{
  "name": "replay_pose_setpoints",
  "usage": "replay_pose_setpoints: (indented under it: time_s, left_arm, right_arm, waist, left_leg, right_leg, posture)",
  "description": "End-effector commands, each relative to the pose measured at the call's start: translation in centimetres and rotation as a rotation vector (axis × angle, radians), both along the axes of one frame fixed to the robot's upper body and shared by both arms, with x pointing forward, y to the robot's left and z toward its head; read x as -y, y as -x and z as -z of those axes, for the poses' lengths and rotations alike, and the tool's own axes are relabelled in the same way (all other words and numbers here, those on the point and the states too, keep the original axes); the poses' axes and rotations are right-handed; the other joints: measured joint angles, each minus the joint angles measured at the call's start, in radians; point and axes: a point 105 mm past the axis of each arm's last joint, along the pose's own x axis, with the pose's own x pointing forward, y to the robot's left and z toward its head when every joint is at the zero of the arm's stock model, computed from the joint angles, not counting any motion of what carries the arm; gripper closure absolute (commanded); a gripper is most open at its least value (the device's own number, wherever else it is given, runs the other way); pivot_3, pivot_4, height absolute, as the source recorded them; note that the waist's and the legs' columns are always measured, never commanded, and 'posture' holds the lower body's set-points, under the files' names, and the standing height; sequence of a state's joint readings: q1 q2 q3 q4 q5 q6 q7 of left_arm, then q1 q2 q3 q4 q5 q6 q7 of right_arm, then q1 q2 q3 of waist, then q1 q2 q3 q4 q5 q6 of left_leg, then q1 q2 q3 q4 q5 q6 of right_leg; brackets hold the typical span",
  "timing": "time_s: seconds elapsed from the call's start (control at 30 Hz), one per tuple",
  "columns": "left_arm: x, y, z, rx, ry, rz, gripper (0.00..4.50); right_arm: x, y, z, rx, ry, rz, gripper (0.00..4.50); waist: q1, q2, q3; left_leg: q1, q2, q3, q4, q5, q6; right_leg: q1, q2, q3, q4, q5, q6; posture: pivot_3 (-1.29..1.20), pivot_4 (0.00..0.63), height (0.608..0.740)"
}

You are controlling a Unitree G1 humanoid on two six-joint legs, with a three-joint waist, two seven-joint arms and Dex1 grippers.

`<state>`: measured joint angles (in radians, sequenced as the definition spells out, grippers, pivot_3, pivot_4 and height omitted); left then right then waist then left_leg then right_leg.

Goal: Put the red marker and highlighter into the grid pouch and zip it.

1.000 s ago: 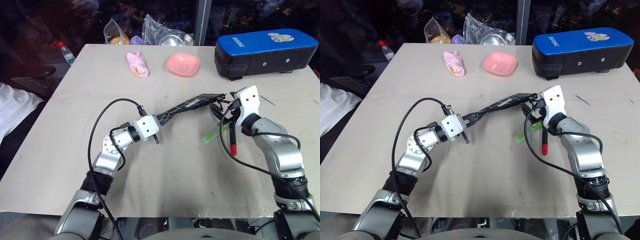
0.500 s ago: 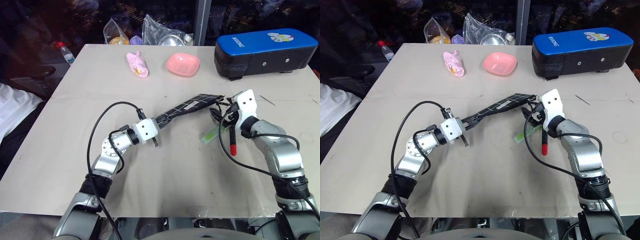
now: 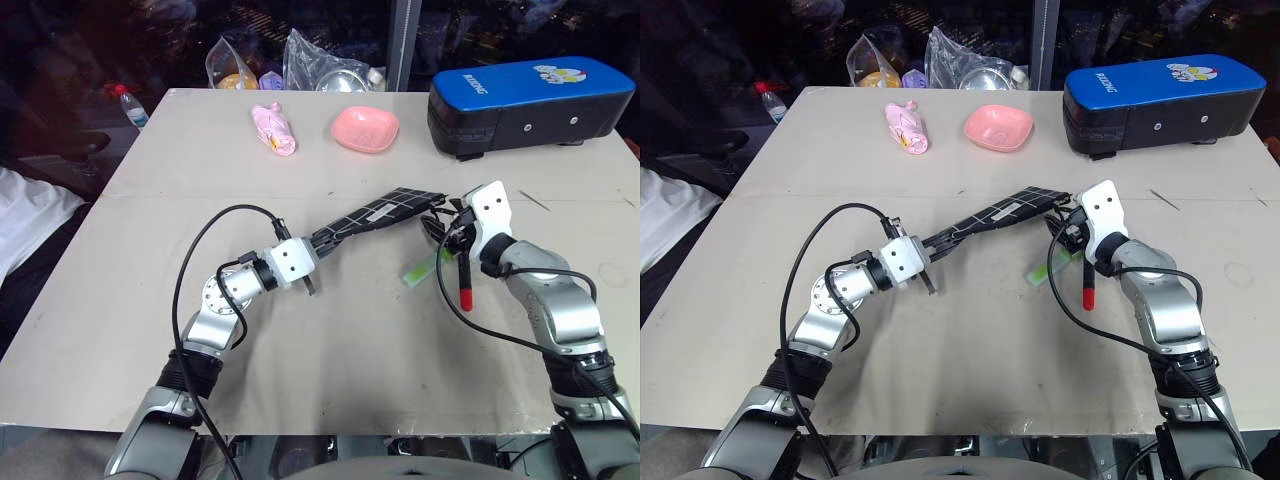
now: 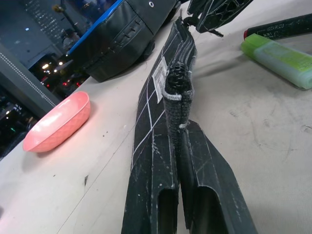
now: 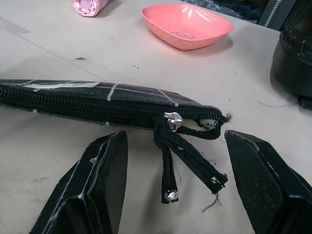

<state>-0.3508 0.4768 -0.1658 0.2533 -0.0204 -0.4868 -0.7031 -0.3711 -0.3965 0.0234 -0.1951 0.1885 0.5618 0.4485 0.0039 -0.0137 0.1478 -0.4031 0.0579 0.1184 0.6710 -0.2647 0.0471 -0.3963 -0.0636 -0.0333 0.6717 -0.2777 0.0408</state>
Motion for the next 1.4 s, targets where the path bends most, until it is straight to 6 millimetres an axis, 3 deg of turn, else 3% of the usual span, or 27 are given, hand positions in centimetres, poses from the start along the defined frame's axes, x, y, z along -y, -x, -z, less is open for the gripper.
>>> replay_pose_setpoints:
  time_s: [0.03, 0.2, 0.27, 0.9, 1.0, 1.03, 1.13, 1.4]
  left_arm:
    - [0.2, 0.1, -1.7, 0.058, 0.019, 0.006, 4.5]
    - [0.0, 0.4, -1.5, 0.055, 0.017, 0.001, 4.5]
    - [0.0, 0.5, -1.4, 0.052, 0.017, -0.002, 4.5]
    - [0.2, 0.6, -1.7, 0.049, 0.001, 0.012, 4.5]
    - [0.2, 0.6, -1.7, 0.047, 0.003, 0.009, 4.5]
    - [0.3, 0.6, -1.7, 0.047, 0.003, 0.008, 4.5]
    - [0.3, 0.6, -1.8, 0.045, 0.004, 0.006, 4.5]
    - [0.3, 0.7, -2.0, 0.045, 0.005, 0.005, 4.5]
  right_arm:
    - [-0.4, 0.1, -1.0, 0.047, -0.002, -0.023, 1.31]
    - [-0.7, -0.1, -1.1, 0.053, -0.001, -0.036, 1.31]
    - [-0.9, -0.2, -1.2, 0.056, -0.003, -0.044, 1.86]
    - [-1.5, -0.2, -2.0, 0.086, -0.015, -0.065, 1.86]
    - [-1.5, -0.2, -1.9, 0.084, -0.013, -0.067, 2.65]
    - [-1.5, -0.2, -1.9, 0.083, -0.012, -0.068, 3.22]
    - [-1.6, -0.2, -1.7, 0.077, -0.006, -0.071, 4.4]
    - [-1.6, -0.1, -1.4, 0.069, 0.007, -0.074, 4.4]
  waist:
    - [0.0, 0.0, 0.0]
    - [-0.005, 0.0, 0.0]
    - [-0.008, 0.0, 0.0]
    - [-0.015, 0.0, 0.0]
    - [-0.015, 0.0, 0.0]
    - [-0.015, 0.0, 0.0]
    - [-0.015, 0.0, 0.0]
    - [-0.015, 0.0, 0.0]
  left_leg:
    - [0.0, 0.0, 0.0, 0.0, 0.0, 0.0]
    - [0.0, 0.0, 0.0, 0.0, 0.0, 0.0]
    - [0.0, 0.0, 0.0, 0.0, 0.0, 0.0]
    - [0.0, 0.0, 0.0, -0.001, 0.0, 0.0]
    - [0.0, 0.0, 0.0, -0.001, 0.0, 0.0]
    - [0.0, 0.0, 0.0, -0.001, 0.0, 0.0]
    - [0.0, 0.0, 0.0, -0.001, 0.0, 0.0]
    - [0.0, 0.0, 0.0, -0.001, 0.0, 0.0]
  right_leg:
    - [0.0, 0.0, 0.0, 0.0, 0.0, 0.0]
    - [0.0, 0.0, 0.0, 0.0, 0.0, 0.0]
    - [0.0, 0.0, 0.0, 0.0, 0.0, 0.0]
    - [0.0, 0.0, 0.0, 0.0, 0.0, 0.0]
    - [0.0, 0.0, 0.0, 0.0, 0.0, 0.0]
    - [0.0, 0.0, 0.0, 0.0, 0.0, 0.0]
    - [0.0, 0.0, 0.0, 0.0, 0.0, 0.0]
    - [0.0, 0.0, 0.0, 0.0, 0.0, 0.0]
  posture:
    - [0.0, 0.15, 0.74]
    - [0.0, 0.15, 0.74]
    - [0.0, 0.15, 0.74]
    - [0.0, 0.15, 0.74]
    - [0.0, 0.15, 0.74]
    - [0.0, 0.15, 0.74]
    - [0.0, 0.15, 0.74]
    - [0.0, 0.15, 0.74]
